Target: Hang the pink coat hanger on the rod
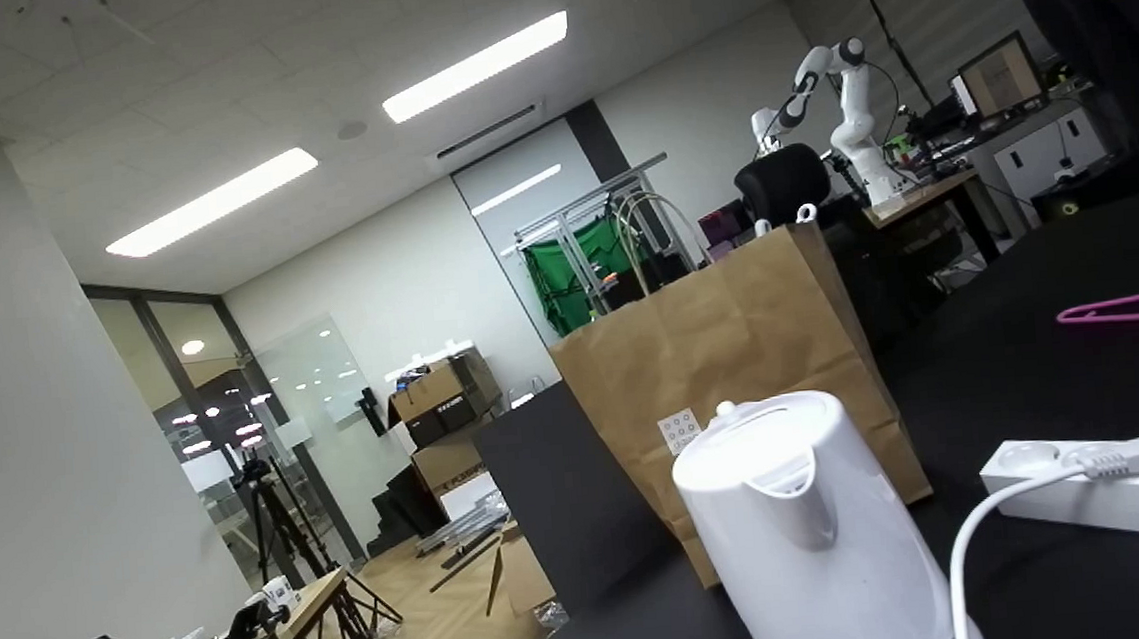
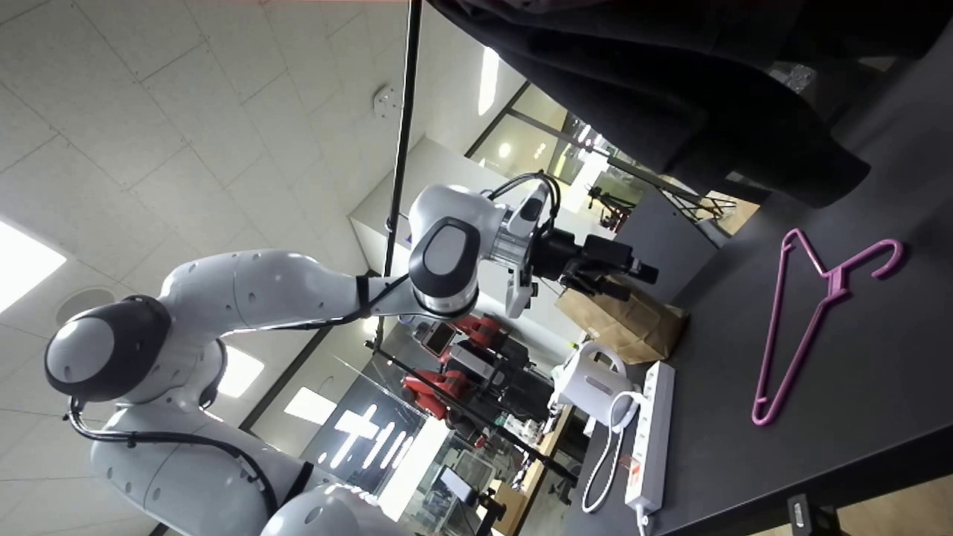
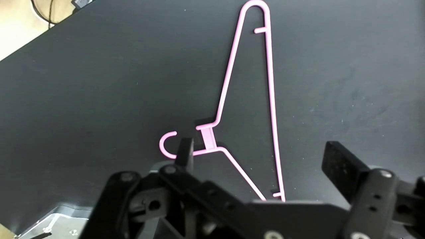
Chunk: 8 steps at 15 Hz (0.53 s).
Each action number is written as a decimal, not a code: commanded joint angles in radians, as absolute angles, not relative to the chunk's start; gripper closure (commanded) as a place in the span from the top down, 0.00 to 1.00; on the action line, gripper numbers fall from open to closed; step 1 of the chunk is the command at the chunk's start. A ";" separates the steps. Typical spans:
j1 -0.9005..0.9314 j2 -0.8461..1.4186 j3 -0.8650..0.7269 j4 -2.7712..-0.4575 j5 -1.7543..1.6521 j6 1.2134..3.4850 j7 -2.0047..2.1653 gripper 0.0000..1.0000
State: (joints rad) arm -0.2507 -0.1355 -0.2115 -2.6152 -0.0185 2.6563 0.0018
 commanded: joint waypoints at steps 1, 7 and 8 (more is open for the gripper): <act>-0.247 -0.140 -0.215 -2.615 -0.021 2.654 0.004 1.00; -0.209 0.001 -0.207 -2.510 0.057 2.732 -0.024 1.00; -0.201 0.043 -0.203 -2.480 0.078 2.753 -0.022 1.00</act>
